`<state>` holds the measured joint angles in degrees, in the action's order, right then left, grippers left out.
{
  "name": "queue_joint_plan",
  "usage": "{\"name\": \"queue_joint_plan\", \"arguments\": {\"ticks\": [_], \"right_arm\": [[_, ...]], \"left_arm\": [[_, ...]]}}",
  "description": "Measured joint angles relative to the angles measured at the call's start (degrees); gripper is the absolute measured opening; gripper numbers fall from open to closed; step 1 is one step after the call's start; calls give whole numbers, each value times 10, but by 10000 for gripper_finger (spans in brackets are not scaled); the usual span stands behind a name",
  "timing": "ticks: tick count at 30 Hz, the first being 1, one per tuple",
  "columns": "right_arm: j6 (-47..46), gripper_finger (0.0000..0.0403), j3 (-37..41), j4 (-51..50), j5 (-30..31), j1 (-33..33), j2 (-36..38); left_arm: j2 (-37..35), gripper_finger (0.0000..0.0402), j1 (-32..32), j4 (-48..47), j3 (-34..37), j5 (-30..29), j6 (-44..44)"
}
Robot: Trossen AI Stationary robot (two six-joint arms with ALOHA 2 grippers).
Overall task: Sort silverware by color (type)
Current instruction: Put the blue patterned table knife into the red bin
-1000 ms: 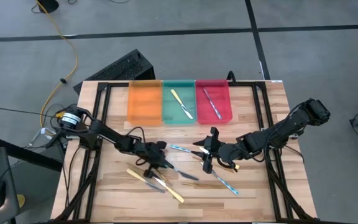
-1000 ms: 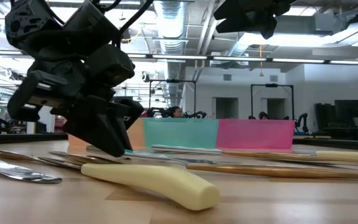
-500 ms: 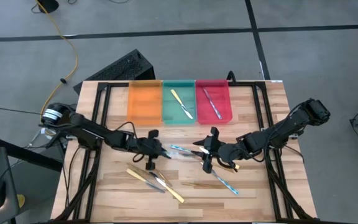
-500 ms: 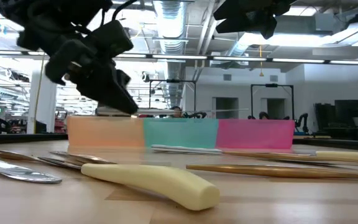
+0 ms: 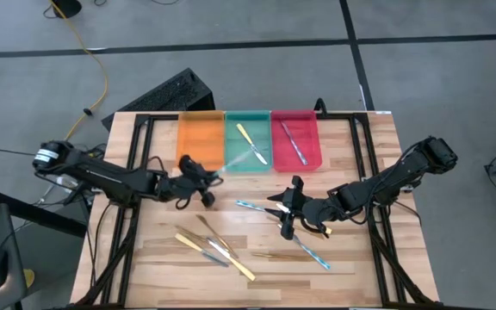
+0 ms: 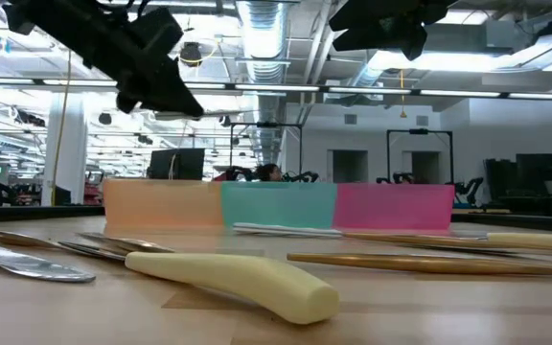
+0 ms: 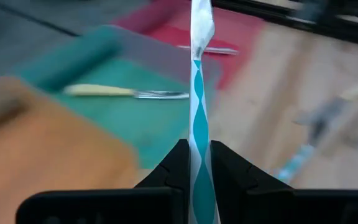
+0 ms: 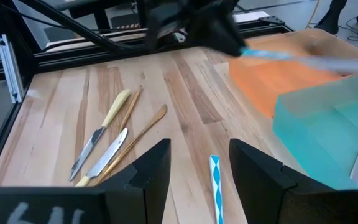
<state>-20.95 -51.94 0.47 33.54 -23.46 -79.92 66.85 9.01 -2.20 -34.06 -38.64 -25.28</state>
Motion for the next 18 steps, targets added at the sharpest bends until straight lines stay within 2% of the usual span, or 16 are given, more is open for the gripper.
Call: {"name": "queue_joint_plan", "arguments": {"ticks": [4, 11, 18], "right_arm": [[3, 186, 0, 0, 0, 0, 0], [4, 186, 0, 0, 0, 2, 0], [6, 186, 0, -1, 0, 3, 0]], "left_arm": [[-10, 25, -39, -18, 0, -47, -30], [-10, 25, -134, -71, 0, -89, -106], [-10, 25, -196, -104, 20, -79, -164]]}}
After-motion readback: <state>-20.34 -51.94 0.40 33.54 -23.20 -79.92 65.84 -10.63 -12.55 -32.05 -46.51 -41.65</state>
